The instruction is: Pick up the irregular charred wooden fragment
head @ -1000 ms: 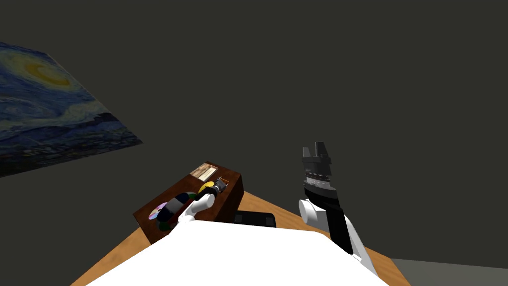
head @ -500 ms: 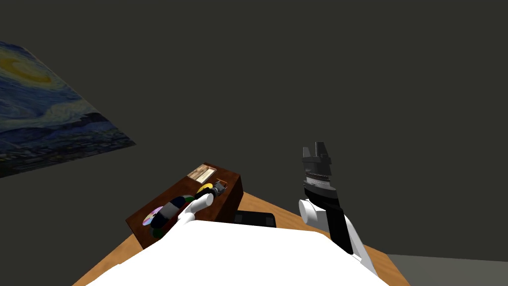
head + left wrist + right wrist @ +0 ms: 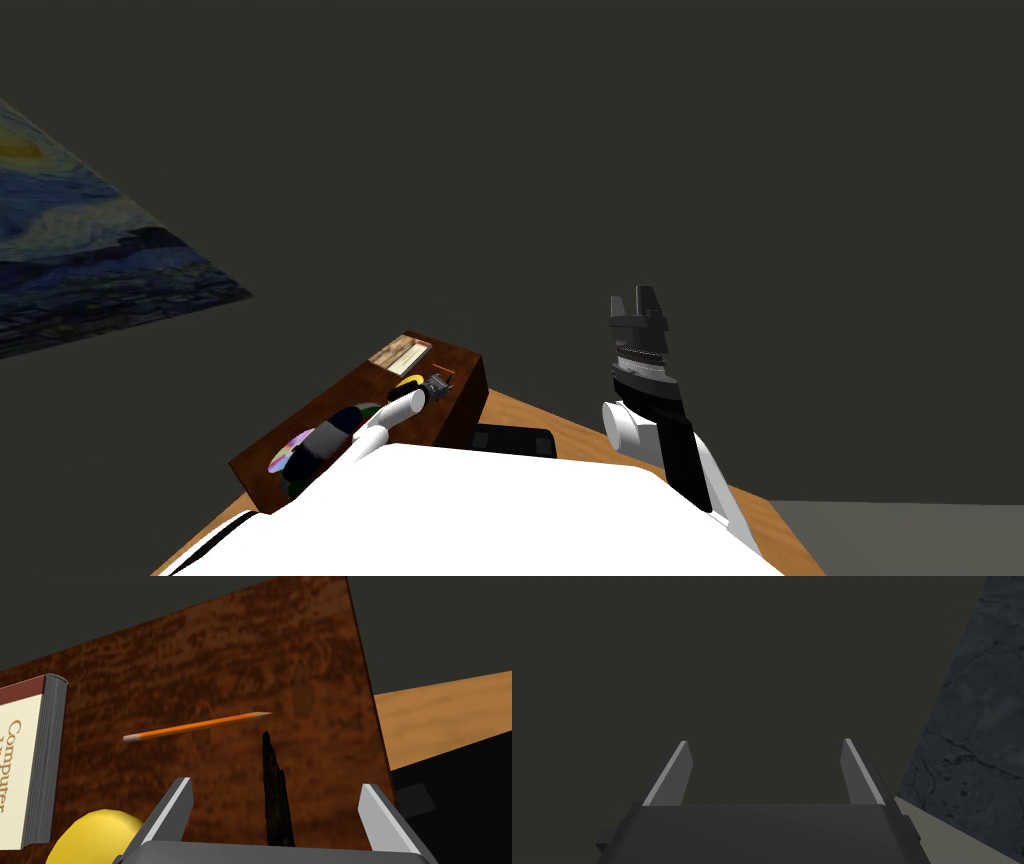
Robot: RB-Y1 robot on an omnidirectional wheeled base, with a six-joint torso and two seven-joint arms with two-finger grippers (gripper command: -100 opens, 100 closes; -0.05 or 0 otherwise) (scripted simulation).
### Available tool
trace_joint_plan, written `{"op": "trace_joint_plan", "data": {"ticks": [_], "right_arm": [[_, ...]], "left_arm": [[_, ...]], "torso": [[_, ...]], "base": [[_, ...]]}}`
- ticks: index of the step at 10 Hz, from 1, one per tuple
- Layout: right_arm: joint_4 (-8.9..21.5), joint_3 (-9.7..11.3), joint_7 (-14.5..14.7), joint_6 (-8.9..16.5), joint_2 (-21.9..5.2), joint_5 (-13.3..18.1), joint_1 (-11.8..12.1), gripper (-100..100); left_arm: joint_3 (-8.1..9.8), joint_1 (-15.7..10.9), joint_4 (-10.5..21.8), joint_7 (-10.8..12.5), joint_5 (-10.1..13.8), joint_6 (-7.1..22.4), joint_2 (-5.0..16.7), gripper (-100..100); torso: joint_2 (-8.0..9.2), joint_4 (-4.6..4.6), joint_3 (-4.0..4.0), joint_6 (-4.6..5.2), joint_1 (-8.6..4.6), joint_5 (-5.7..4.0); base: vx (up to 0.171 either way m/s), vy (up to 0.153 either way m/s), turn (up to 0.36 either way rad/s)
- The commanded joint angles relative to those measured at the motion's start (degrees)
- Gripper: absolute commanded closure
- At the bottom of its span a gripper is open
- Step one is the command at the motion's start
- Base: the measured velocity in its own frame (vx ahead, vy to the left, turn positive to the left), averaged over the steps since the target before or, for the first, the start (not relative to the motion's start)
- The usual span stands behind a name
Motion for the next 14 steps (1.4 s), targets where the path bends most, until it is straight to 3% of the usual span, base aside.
{"op": "trace_joint_plan", "data": {"ticks": [1, 4, 8, 11, 12, 13, 14], "right_arm": [[0.0, 0.0, 0.0, 0.0, 0.0, 0.0, 0.0, 0], [0.0, 0.0, 0.0, 0.0, 0.0, 0.0, 0.0, 0], [0.0, 0.0, 0.0, 0.0, 0.0, 0.0, 0.0, 0], [0.0, 0.0, 0.0, 0.0, 0.0, 0.0, 0.0, 0], [0.0, 0.0, 0.0, 0.0, 0.0, 0.0, 0.0, 0], [0.0, 0.0, 0.0, 0.0, 0.0, 0.0, 0.0, 0], [0.0, 0.0, 0.0, 0.0, 0.0, 0.0, 0.0, 0]], "left_arm": [[-0.32, -0.71, 2.14, 0.57, 1.56, 1.03, 0.81, -100], [-0.74, -2.86, 7.55, 3.42, 4.95, 4.81, 2.55, -100], [-1.09, -4.38, 12.31, 5.46, 7.39, 7.55, 3.78, -100], [-1.31, -5.25, 14.8, 6.65, 8.81, 9.17, 4.46, -100], [-1.26, -4.8, 13.32, 6.87, 7.64, 8.75, 4.3, -100], [-1.28, -4.82, 13.35, 7.3, 7.59, 9.02, 4.34, 0], [-0.78, -5.59, 15.12, 7.6, 6.84, 7.88, 3.26, -100]], "torso": [[0.0, 0.0, 0.0, 0.0, 0.0, 0.0], [0.01, 0.0, 0.01, -0.01, 0.0, 0.0], [0.05, 0.01, 0.03, -0.01, -0.04, -0.01], [0.09, 0.02, 0.05, -0.01, -0.04, -0.01], [0.08, 0.02, 0.05, -0.01, -0.05, -0.01], [0.1, 0.02, 0.05, -0.02, -0.04, -0.01], [0.11, 0.02, 0.06, -0.02, -0.03, 0.0]], "base": [[0.021, 0.003, -0.023], [0.026, 0.0, -0.056], [0.017, -0.005, -0.039], [0.011, -0.004, -0.023], [0.006, -0.003, -0.008], [0.0, 0.0, 0.0], [-0.016, 0.023, -0.132]]}}
